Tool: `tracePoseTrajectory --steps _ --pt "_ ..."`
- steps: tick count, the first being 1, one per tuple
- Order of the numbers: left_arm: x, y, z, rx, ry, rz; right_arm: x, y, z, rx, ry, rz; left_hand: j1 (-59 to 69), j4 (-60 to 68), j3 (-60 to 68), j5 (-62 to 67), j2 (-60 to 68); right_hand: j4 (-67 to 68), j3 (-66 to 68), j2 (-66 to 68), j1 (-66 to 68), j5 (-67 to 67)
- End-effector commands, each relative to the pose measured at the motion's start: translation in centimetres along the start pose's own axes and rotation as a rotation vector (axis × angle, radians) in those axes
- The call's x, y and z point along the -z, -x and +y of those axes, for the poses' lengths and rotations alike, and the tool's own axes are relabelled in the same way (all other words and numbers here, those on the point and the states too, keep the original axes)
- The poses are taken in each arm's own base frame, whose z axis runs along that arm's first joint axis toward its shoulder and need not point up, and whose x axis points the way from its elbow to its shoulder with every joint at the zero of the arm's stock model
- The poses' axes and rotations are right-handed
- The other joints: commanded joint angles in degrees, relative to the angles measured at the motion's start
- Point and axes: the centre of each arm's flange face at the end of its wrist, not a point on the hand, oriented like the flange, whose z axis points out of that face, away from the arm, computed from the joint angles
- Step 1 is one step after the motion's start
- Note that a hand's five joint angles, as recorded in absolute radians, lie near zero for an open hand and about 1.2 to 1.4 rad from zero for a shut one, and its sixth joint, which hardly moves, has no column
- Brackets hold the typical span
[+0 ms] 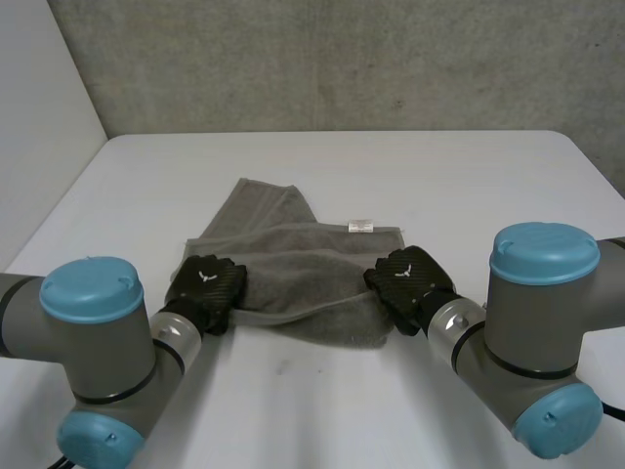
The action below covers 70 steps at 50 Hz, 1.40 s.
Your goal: Fold the laundry
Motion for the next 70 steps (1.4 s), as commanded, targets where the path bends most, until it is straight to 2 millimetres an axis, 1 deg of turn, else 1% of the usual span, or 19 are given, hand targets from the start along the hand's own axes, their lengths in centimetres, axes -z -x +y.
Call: tracePoseTrajectory --steps 1,6,9,11,14,16,22,28,33,38,45,50,53,54,55,57,61,68,70 --pt "-0.3 0.2 -0.6 -0.022 -0.022 -0.004 0.0 -1.2 -1.0 -0.001 -0.025 0.032 16.9 16.8 16.6 16.9 16.5 11.6 12.2 12.4 24.4 12.7" --pt "0.2 0.9 -3.0 -0.132 -0.086 -0.027 0.9 -4.1 -3.4 -0.024 -0.072 0.108 16.9 16.8 16.6 16.9 16.5 11.6 12.2 12.4 24.4 12.7" --pt "1.7 1.5 -6.5 -0.205 -0.18 -0.058 2.4 -6.0 -6.3 -0.025 -0.113 0.143 16.9 16.8 16.6 16.9 16.5 11.6 12.2 12.4 24.4 12.7" --pt "4.0 2.4 -11.6 -0.235 -0.315 -0.101 4.8 -8.5 -10.2 -0.017 -0.169 0.19 16.9 16.8 16.6 16.9 16.5 11.6 12.2 12.4 24.4 12.7" --pt "5.9 2.8 -14.5 -0.237 -0.388 -0.117 6.5 -9.8 -12.4 -0.01 -0.209 0.219 16.9 16.8 16.6 16.9 16.5 11.6 12.2 12.4 24.4 12.7" --pt "9.7 4.1 -19.0 -0.23 -0.473 -0.148 10.2 -11.5 -16.6 0.015 -0.321 0.266 16.9 16.8 16.6 16.9 16.5 11.6 12.2 12.4 24.4 12.7" --pt "13.2 5.4 -23.2 -0.221 -0.51 -0.166 15.2 -12.7 -21.4 0.058 -0.478 0.336 16.9 16.8 16.6 16.9 16.5 11.6 12.2 12.4 24.4 12.7" --pt "13.0 6.2 -23.3 -0.222 -0.486 -0.179 15.4 -12.7 -20.8 0.052 -0.437 0.318 16.9 16.8 16.6 16.9 16.5 11.6 12.2 12.4 24.4 12.7" --pt "10.8 6.6 -21.0 -0.229 -0.368 -0.165 13.7 -11.6 -18.8 0.037 -0.325 0.225 16.9 16.8 16.6 16.9 16.5 11.6 12.2 12.4 24.4 12.7" --pt "5.3 6.0 -15.9 -0.231 -0.142 -0.092 8.8 -9.7 -14.8 0.032 -0.136 0.054 16.9 16.8 16.6 16.9 16.5 11.6 12.2 12.4 24.4 12.7" --pt "0.4 5.5 -13.9 -0.23 -0.073 -0.062 3.7 -8.3 -11.2 0.033 -0.024 -0.026 16.9 16.8 16.6 16.9 16.5 11.6 12.2 12.4 24.4 12.7" --pt "-1.8 6.7 -17.5 -0.237 -0.199 -0.123 0.2 -10.2 -11.2 0.052 -0.047 0.096 16.9 16.8 16.6 16.9 16.5 11.6 12.2 12.4 24.4 12.7" --pt "-1.4 8.4 -22.9 -0.228 -0.404 -0.219 -0.3 -13.6 -14.4 0.081 -0.173 0.329 16.9 16.8 16.6 16.9 16.5 11.6 12.2 12.4 24.4 12.7" --pt "-0.7 9.4 -25.9 -0.222 -0.528 -0.28 0.3 -15.5 -16.7 0.089 -0.276 0.461 16.9 16.8 16.6 16.9 16.5 11.6 12.2 12.4 24.4 12.7" --pt "-0.7 9.4 -25.9 -0.222 -0.529 -0.28 0.3 -15.5 -16.8 0.089 -0.277 0.462 16.9 16.8 16.6 16.9 16.5 11.6 12.2 12.4 24.4 12.7" --pt "1.5 10.8 -30.7 -0.193 -0.753 -0.397 3.1 -18.4 -21.6 0.092 -0.52 0.672 16.9 16.8 16.6 16.9 16.5 11.6 12.2 12.4 24.4 12.7" --pt "4.4 11.9 -33.7 -0.154 -0.913 -0.496 6.4 -19.2 -24.6 0.113 -0.709 0.769 16.9 16.8 16.6 16.9 16.5 11.6 12.2 12.4 24.4 12.7" --pt "4.7 11.5 -31.6 -0.132 -0.866 -0.473 7.3 -17.2 -23.0 0.16 -0.739 0.686 16.9 16.8 16.6 16.9 16.5 11.6 12.2 12.4 24.4 12.7" --pt "3.2 10.8 -28.4 -0.136 -0.758 -0.435 6.3 -15.4 -20.9 0.161 -0.678 0.609 16.9 16.8 16.6 16.9 16.5 11.6 12.2 12.4 24.4 12.7"
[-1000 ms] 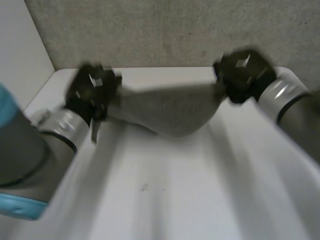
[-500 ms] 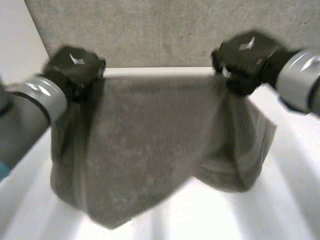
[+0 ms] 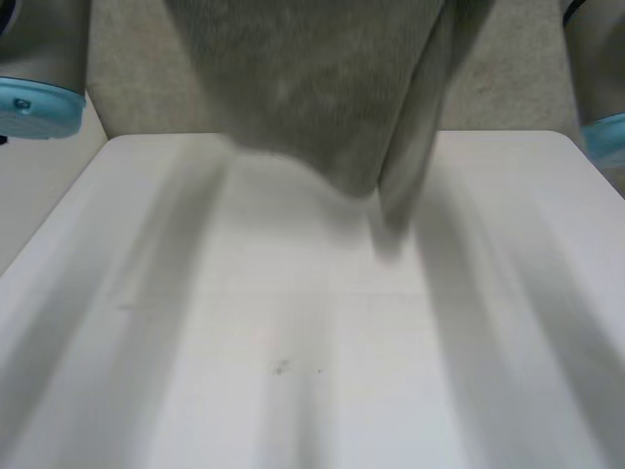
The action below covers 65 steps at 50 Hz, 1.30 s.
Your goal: Fold the laundry
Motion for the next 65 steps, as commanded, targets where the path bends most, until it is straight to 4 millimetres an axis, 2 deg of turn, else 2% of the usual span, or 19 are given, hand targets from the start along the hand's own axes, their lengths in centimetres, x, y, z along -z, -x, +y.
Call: tracePoseTrajectory --steps 1,3,6,9,11,12,14,17,18,22,27,36,38,39,41,50,57,60,65 --pt "3.4 -1.2 3.7 -0.001 0.148 0.067 3.8 2.3 1.6 -0.006 0.038 -0.146 11.9 10.2 10.3 10.4 10.2 11.6 12.2 12.3 24.4 12.7" --pt "6.4 -2.8 7.3 -0.015 0.275 0.138 5.9 3.7 3.8 -0.004 0.132 -0.216 11.9 10.2 10.3 10.4 10.2 11.6 12.2 12.3 24.4 12.7" --pt "9.5 -3.9 10.3 -0.03 0.391 0.196 8.3 5.0 6.0 -0.009 0.24 -0.29 11.9 10.2 10.3 10.4 10.2 11.6 12.2 12.3 24.4 12.7" --pt "11.0 -4.3 11.9 -0.037 0.445 0.223 9.6 5.6 7.1 -0.011 0.296 -0.324 11.9 10.2 10.3 10.4 10.2 11.6 12.2 12.3 24.4 12.7" --pt "13.9 -5.0 14.7 -0.044 0.529 0.28 12.5 6.9 9.3 -0.007 0.418 -0.401 11.9 10.2 10.3 10.4 10.2 11.6 12.2 12.3 24.4 12.7" --pt "14.0 -5.0 14.7 -0.044 0.529 0.281 12.5 6.9 9.4 -0.007 0.419 -0.402 11.9 10.2 10.3 10.4 10.2 11.6 12.2 12.3 24.4 12.7" --pt "17.1 -6.2 16.9 -0.046 0.589 0.348 16.2 8.5 12.0 -0.01 0.577 -0.508 11.9 10.2 10.3 10.4 10.2 11.6 12.2 12.3 24.4 12.7" --pt "18.6 -6.6 17.7 -0.045 0.616 0.373 18.2 9.4 13.5 -0.006 0.676 -0.572 11.9 10.2 10.3 10.4 10.2 11.6 12.2 12.3 24.4 12.7" --pt "19.7 -6.8 18.1 -0.045 0.638 0.39 20.3 10.3 14.4 0.0 0.759 -0.643 11.9 10.2 10.3 10.4 10.2 11.6 12.2 12.3 24.4 12.7" --pt "22.4 -6.9 18.7 -0.047 0.702 0.423 24.9 11.8 14.1 0.047 0.906 -0.851 11.9 10.2 10.3 10.4 10.2 11.6 12.2 12.3 24.4 12.7" --pt "24.4 -6.9 18.4 -0.048 0.743 0.452 26.3 11.6 13.2 0.057 0.954 -0.919 11.9 10.2 10.3 10.4 10.2 11.6 12.2 12.3 24.4 12.7" --pt "26.7 -5.5 16.1 -0.046 0.754 0.457 26.6 9.4 9.3 0.03 0.892 -0.945 11.9 10.2 10.3 10.4 10.2 -3.1 -2.6 -2.4 9.6 -2.1" --pt "27.4 -5.1 15.4 -0.043 0.752 0.464 27.1 8.8 8.5 0.037 0.907 -0.995 11.9 10.2 10.3 10.4 10.2 -24.5 -24.0 -23.8 -11.8 -23.5" --pt "27.4 -5.1 15.4 -0.043 0.752 0.464 27.1 8.8 8.5 0.037 0.907 -0.995 11.9 10.2 10.3 10.4 10.2 -24.7 -24.1 -23.9 -11.9 -23.6" --pt "27.9 -5.1 15.1 -0.035 0.748 0.481 25.9 8.2 7.6 0.057 0.854 -0.975 11.9 10.2 10.3 10.4 10.2 -38.4 -37.9 -37.7 -25.7 -37.3" --pt "28.0 -4.9 15.5 -0.037 0.761 0.477 21.2 8.3 6.7 0.08 0.626 -0.829 11.9 10.2 10.3 10.4 10.2 -39.3 -38.7 -38.6 -26.5 -38.2" --pt "27.7 -4.4 15.8 -0.041 0.768 0.456 18.3 11.4 9.6 0.151 0.535 -0.825 11.9 10.2 10.3 10.4 10.2 -33.9 -33.4 -33.2 -21.2 -32.8" --pt "27.6 -4.2 15.9 -0.043 0.768 0.449 18.0 12.0 10.4 0.17 0.532 -0.838 11.9 10.2 10.3 10.4 10.2 -33.7 -33.2 -33.0 -21.0 -32.7" --pt "27.9 -3.9 16.2 -0.045 0.783 0.441 17.5 15.0 13.8 0.244 0.492 -0.923 11.9 10.2 10.3 10.4 10.2 -33.9 -33.4 -33.2 -21.2 -32.8"
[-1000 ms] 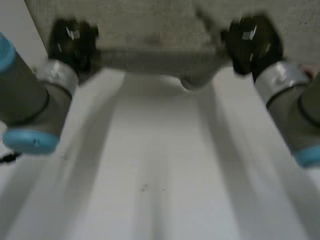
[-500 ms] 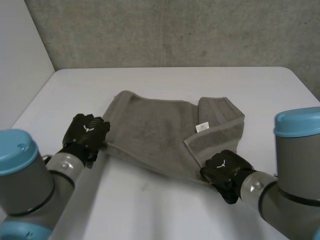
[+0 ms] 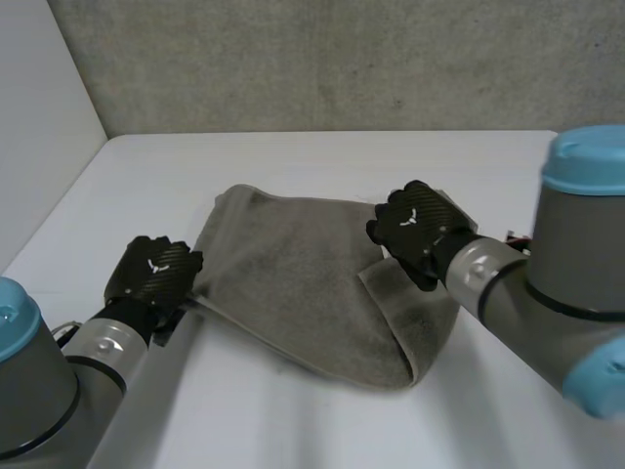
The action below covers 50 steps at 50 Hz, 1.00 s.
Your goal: Fold the laundry
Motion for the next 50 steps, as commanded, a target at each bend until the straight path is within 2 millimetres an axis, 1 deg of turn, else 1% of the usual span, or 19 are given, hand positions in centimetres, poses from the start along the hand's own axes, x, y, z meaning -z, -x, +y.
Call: tracePoseTrajectory --steps 1,3,6,8,11,22,34,36,37,38,39,40,41,44,46,47,49,50 --pt "0.0 0.3 0.5 0.004 0.014 -0.012 -4.4 1.5 1.8 0.107 -0.003 -0.064 11.1 10.2 10.3 10.3 10.2 5.2 5.1 6.1 9.4 5.4" --pt "0.0 0.4 0.6 0.005 0.015 -0.016 -5.9 2.3 2.4 0.15 -0.023 -0.099 11.1 10.2 10.3 10.3 10.2 5.2 5.1 6.1 9.4 5.4" --pt "-0.1 0.5 0.8 0.005 0.006 -0.026 -6.5 2.8 2.9 0.161 -0.028 -0.12 11.1 10.2 10.3 10.3 10.2 5.2 5.1 6.1 9.4 5.4" --pt "-0.2 0.5 0.8 0.005 -0.002 -0.031 -7.2 3.6 3.7 0.175 -0.019 -0.146 11.1 10.2 10.3 10.3 10.2 4.5 4.4 5.4 8.7 4.7" --pt "-0.2 0.5 0.8 0.005 -0.003 -0.031 -7.7 4.1 4.2 0.172 -0.011 -0.157 11.1 10.2 10.3 10.3 10.2 4.3 4.3 5.3 8.5 4.5" --pt "-0.2 0.5 0.7 0.005 -0.007 -0.034 -9.2 4.8 5.4 0.172 0.006 -0.167 11.1 10.2 10.3 10.3 10.2 4.3 4.3 5.3 8.5 4.5" --pt "-0.2 0.5 0.7 0.005 -0.006 -0.033 -9.5 5.1 5.8 0.174 0.014 -0.17 11.1 10.2 10.3 10.3 10.2 4.5 4.4 5.4 8.7 4.7" --pt "-0.2 0.5 0.7 0.005 -0.006 -0.033 -9.5 5.1 5.9 0.178 0.017 -0.17 11.1 10.2 10.3 10.3 10.2 6.7 6.6 7.6 10.9 6.9" --pt "-0.2 0.5 0.7 0.005 -0.006 -0.033 -9.5 5.1 5.8 0.186 0.016 -0.168 11.1 10.2 10.3 10.3 10.2 14.0 13.9 15.0 18.2 14.2" --pt "-0.2 0.5 0.7 0.005 -0.006 -0.033 -9.4 5.0 5.7 0.191 0.013 -0.166 11.1 10.2 10.3 10.3 10.2 25.4 25.3 26.4 29.6 25.6" --pt "-0.2 0.5 0.7 0.005 -0.006 -0.033 -9.4 5.0 5.7 0.191 0.013 -0.166 11.1 10.2 10.3 10.3 10.2 25.5 25.4 26.5 29.7 25.7" --pt "-0.2 0.5 0.7 0.005 -0.007 -0.034 -9.4 4.8 5.6 0.194 0.009 -0.161 11.1 10.2 10.3 10.3 10.2 41.2 41.1 42.1 45.4 41.4" --pt "-0.2 0.5 0.7 0.005 -0.007 -0.034 -9.4 4.3 5.2 0.188 0.002 -0.147 11.1 10.2 10.3 10.3 10.2 50.6 50.5 51.5 54.8 50.8" --pt "-0.2 0.5 0.7 0.005 -0.007 -0.034 -9.2 3.7 4.8 0.184 -0.005 -0.13 11.1 10.2 10.3 10.3 10.2 50.7 50.6 51.6 54.9 50.9" --pt "-0.2 0.6 0.7 0.005 -0.006 -0.036 -8.6 2.1 3.7 0.165 -0.024 -0.081 11.1 10.2 10.3 10.3 10.2 50.7 50.6 51.6 54.9 50.9" --pt "-0.2 0.6 0.7 0.005 -0.006 -0.036 -8.6 2.1 3.7 0.165 -0.024 -0.081 11.1 10.2 10.3 10.3 10.2 50.7 50.6 51.6 54.9 50.9" --pt "-0.2 0.6 0.7 0.005 -0.006 -0.038 -7.9 1.0 2.9 0.118 -0.025 -0.041 11.1 10.2 10.3 10.3 10.2 50.7 50.6 51.6 54.9 50.9" --pt "-0.2 0.6 0.7 0.005 -0.006 -0.038 -7.9 1.0 2.9 0.118 -0.024 -0.041 11.1 10.2 10.3 10.3 10.2 50.7 50.6 51.6 54.9 50.9"
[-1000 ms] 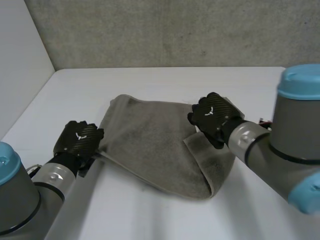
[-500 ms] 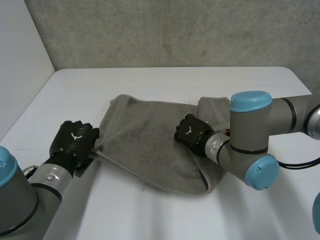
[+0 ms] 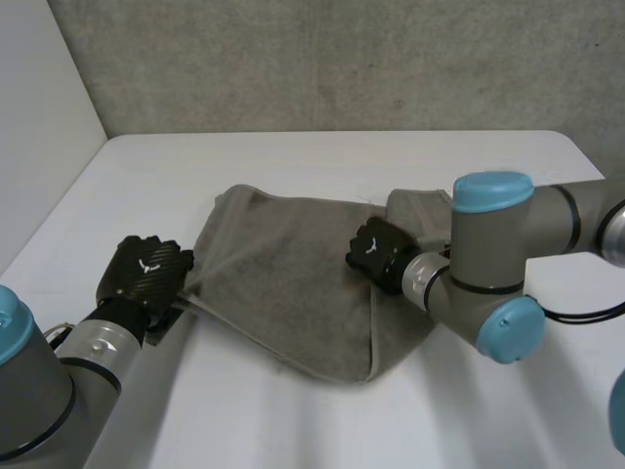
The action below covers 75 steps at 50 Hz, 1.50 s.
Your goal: Fold the laundry
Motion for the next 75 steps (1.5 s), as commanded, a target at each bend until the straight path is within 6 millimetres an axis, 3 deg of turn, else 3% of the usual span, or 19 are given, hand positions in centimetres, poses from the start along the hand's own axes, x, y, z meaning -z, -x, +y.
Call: tracePoseTrajectory --steps 1,8,16,18,27,33,38,46,52,54,57,58,59,60,62,63,65,69,75 --pt "-0.1 0.2 -0.1 0.001 -0.001 -0.008 1.9 -3.2 -1.5 -0.089 -0.011 0.103 11.1 10.2 10.3 10.3 10.2 11.8 12.6 12.7 25.1 15.0" --pt "-0.2 1.7 -0.8 0.004 -0.028 -0.059 6.2 -9.0 0.5 -0.23 0.069 0.272 11.1 10.2 10.3 10.3 10.2 11.8 12.6 12.7 25.1 15.0" --pt "0.3 6.9 -6.3 -0.005 -0.204 -0.232 12.9 -15.0 0.3 -0.326 0.048 0.497 11.1 10.2 10.3 10.3 10.2 11.8 12.6 12.7 25.1 15.0" --pt "1.1 9.0 -9.2 -0.014 -0.27 -0.286 16.3 -17.3 -0.6 -0.333 0.025 0.596 11.1 10.2 10.3 10.3 10.2 11.8 12.6 12.7 25.1 15.0" --pt "3.8 11.9 -15.9 -0.014 -0.271 -0.269 24.2 -18.6 -6.0 -0.291 -0.026 0.658 11.1 10.2 10.3 10.3 10.2 11.8 12.6 12.7 25.1 15.0" --pt "4.0 12.2 -16.9 -0.013 -0.225 -0.228 24.1 -17.9 -6.0 -0.273 0.001 0.583 11.1 10.2 10.3 10.3 10.2 11.8 12.6 12.7 25.1 15.0" --pt "1.4 11.3 -15.2 -0.011 -0.105 -0.132 20.7 -16.7 -3.5 -0.276 0.101 0.46 11.1 10.2 10.3 10.3 10.2 11.8 12.6 12.7 25.1 15.0" --pt "-5.4 7.8 -8.6 -0.124 0.178 0.073 12.8 -13.2 1.5 -0.28 0.293 0.243 11.1 10.2 10.3 10.3 10.2 11.8 12.6 12.7 25.1 15.0" --pt "-9.1 7.4 -7.8 -0.162 0.175 0.082 10.0 -14.2 2.6 -0.261 0.346 0.295 11.1 10.2 10.3 10.3 10.2 11.8 12.6 12.7 25.1 15.0" --pt "-11.3 8.4 -9.6 -0.169 0.093 0.018 9.1 -17.3 1.8 -0.24 0.282 0.438 11.1 10.2 10.3 10.3 10.2 11.8 12.6 12.7 25.1 15.0" --pt "-12.2 9.4 -11.6 -0.171 0.014 -0.053 9.0 -19.2 0.9 -0.225 0.218 0.537 11.1 10.2 10.3 10.3 10.2 11.8 12.6 12.7 25.1 15.0" --pt "-12.6 10.5 -14.1 -0.162 -0.088 -0.142 9.3 -21.4 -0.3 -0.221 0.135 0.654 11.1 10.2 10.3 10.3 10.2 11.8 12.6 12.7 25.1 15.0" --pt "-12.6 11.4 -17.0 -0.125 -0.211 -0.23 9.7 -23.4 -1.5 -0.225 0.044 0.772 11.1 10.2 10.3 10.3 10.2 11.8 12.6 12.7 25.1 15.0" --pt "-12.6 11.4 -17.0 -0.124 -0.212 -0.231 9.8 -23.4 -1.5 -0.225 0.043 0.774 11.1 10.2 10.3 10.3 10.2 11.8 12.6 12.7 25.1 15.0" --pt "-11.2 13.0 -22.0 -0.001 -0.463 -0.365 11.6 -26.5 -4.1 -0.22 -0.158 0.99 11.1 10.2 10.3 10.3 10.2 11.8 12.6 12.7 25.1 15.0" --pt "-11.2 13.0 -22.0 0.0 -0.465 -0.365 11.7 -26.5 -4.1 -0.22 -0.159 0.991 11.1 10.2 10.3 10.3 10.2 11.8 12.6 12.7 25.1 15.0" --pt "-9.1 14.9 -25.5 0.089 -0.671 -0.452 14.0 -28.0 -5.7 -0.188 -0.302 1.141 11.1 10.2 10.3 10.3 10.2 11.8 12.6 12.7 25.1 15.0" --pt "-8.6 15.2 -26.1 0.105 -0.751 -0.481 15.4 -27.9 -6.6 -0.156 -0.359 1.194 11.1 10.2 10.3 10.3 10.2 11.8 12.6 12.7 25.1 15.0" --pt "-9.7 14.1 -23.3 0.105 -0.641 -0.438 14.0 -26.0 -5.0 -0.187 -0.286 1.096 11.1 10.2 10.3 10.3 10.2 11.8 12.6 12.7 25.1 15.0"
